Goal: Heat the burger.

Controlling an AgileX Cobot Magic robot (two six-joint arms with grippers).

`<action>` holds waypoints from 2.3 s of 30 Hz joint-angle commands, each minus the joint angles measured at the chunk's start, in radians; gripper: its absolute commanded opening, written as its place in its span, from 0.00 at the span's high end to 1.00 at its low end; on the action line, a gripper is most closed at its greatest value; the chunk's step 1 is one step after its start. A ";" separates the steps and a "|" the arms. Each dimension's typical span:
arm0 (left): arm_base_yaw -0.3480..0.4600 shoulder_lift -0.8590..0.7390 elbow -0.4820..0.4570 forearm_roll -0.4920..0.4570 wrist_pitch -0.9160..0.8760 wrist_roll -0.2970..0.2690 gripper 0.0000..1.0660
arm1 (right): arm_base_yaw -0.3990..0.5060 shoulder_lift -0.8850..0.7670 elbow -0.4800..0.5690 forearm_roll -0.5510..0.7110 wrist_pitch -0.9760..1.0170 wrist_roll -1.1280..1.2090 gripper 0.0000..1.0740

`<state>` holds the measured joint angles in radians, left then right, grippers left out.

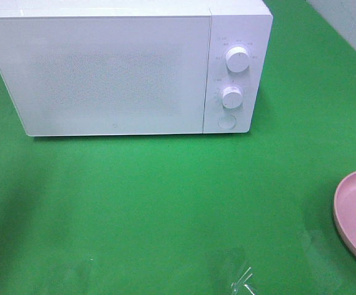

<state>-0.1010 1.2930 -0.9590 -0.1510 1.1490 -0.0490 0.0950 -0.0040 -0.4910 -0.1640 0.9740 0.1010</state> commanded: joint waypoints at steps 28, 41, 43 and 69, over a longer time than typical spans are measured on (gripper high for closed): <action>0.214 -0.802 0.390 0.022 -0.065 0.103 0.08 | -0.003 -0.027 0.001 0.001 -0.013 -0.013 0.30; 0.212 -1.100 0.441 0.032 -0.080 0.098 0.08 | -0.003 -0.027 0.001 0.001 -0.013 -0.013 0.30; 0.212 -1.153 0.441 0.030 -0.080 0.096 0.08 | -0.003 -0.027 0.001 0.001 -0.013 -0.013 0.30; 0.212 -1.322 0.441 0.036 -0.080 0.096 0.08 | -0.003 -0.026 0.001 0.002 -0.013 -0.013 0.30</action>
<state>0.1130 -0.0050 -0.5210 -0.1160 1.0790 0.0530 0.0950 -0.0040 -0.4910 -0.1640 0.9740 0.1010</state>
